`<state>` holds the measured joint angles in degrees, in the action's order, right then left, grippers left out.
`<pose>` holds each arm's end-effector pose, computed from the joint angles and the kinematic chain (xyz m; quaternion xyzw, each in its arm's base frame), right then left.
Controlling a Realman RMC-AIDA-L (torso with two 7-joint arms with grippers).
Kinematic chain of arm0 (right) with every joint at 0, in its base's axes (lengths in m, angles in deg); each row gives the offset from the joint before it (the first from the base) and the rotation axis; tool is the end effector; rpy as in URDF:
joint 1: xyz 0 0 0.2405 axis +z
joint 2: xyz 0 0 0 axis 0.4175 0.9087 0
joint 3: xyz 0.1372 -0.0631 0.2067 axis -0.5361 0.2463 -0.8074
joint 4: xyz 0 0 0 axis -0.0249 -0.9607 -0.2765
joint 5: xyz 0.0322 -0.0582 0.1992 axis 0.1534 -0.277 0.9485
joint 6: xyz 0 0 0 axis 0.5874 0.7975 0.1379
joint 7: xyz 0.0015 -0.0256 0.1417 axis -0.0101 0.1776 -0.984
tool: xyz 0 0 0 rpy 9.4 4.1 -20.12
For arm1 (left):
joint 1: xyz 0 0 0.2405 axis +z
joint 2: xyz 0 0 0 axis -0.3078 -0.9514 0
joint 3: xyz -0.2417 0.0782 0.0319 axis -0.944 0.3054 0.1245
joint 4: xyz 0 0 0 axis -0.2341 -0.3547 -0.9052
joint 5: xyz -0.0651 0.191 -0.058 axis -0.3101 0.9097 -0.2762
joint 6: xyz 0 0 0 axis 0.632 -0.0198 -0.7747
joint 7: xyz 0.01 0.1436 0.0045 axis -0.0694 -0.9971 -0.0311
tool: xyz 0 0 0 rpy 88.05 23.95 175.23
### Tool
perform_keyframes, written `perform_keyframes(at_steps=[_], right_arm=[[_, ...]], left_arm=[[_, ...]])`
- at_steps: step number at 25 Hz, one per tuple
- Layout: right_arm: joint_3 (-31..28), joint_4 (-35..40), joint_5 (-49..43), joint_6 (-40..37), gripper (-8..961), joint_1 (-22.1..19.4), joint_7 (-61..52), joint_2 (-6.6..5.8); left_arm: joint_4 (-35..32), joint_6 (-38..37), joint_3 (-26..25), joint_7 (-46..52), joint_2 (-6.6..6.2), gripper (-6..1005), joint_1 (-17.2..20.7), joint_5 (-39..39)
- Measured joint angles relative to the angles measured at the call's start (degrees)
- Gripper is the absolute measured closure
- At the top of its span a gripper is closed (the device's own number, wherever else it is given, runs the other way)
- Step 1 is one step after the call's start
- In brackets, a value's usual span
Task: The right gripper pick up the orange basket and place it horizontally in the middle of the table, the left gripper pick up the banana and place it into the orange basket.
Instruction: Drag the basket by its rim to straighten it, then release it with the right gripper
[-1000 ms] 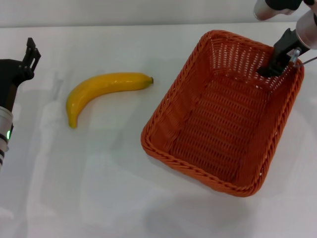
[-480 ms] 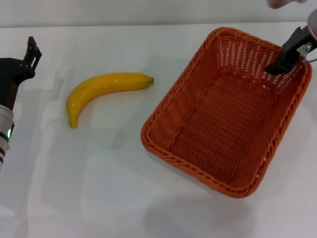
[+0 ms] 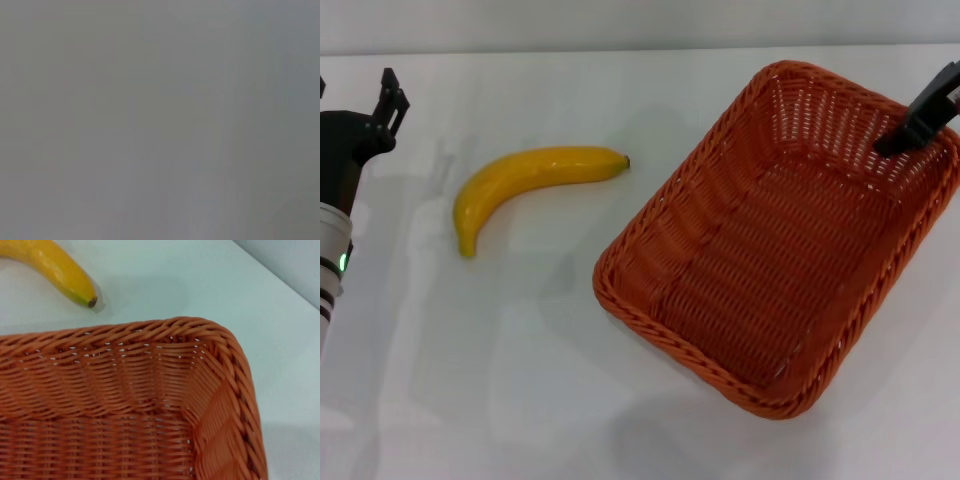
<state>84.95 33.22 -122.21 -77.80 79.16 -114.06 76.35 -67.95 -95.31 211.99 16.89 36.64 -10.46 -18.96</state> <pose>0.1648 0.4381 0.0659 -0.9226 0.2633 -0.1808 0.2161 -0.3218 0.3463 -0.0093 -0.6493 -0.2455 -0.2956 0.6563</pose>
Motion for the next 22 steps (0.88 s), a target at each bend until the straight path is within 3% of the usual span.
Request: perform_keyframes(at_steps=[7,14,15,17,22], right_arm=[[-7.0,-5.2,0.0,-2.8,769,2.0,-0.5,-1.85],[-11.7,-9.0,1.5,-3.9,805,1.4,-2.0,-4.84],[-11.7,-9.0,1.5,-3.9,807,1.4,-2.0,-4.84],[-13.8,-12.2,3.3,-4.0,810,0.8,-2.0,-6.53],[-14.7,-14.9,6.3,-4.2,816,-0.8,-1.9,-8.49]], left_arm=[[0.0,0.6,0.0,0.0,-0.05,166,-0.5,0.0],[0.1,0.6,0.0,0.0,-0.05,166,-1.1,0.1],[0.1,0.6,0.0,0.0,-0.05,166,-1.2,0.1],[0.2,0.6,0.0,0.0,-0.05,166,-1.3,0.1],[0.2,0.6,0.0,0.0,-0.04,166,-1.5,0.2]])
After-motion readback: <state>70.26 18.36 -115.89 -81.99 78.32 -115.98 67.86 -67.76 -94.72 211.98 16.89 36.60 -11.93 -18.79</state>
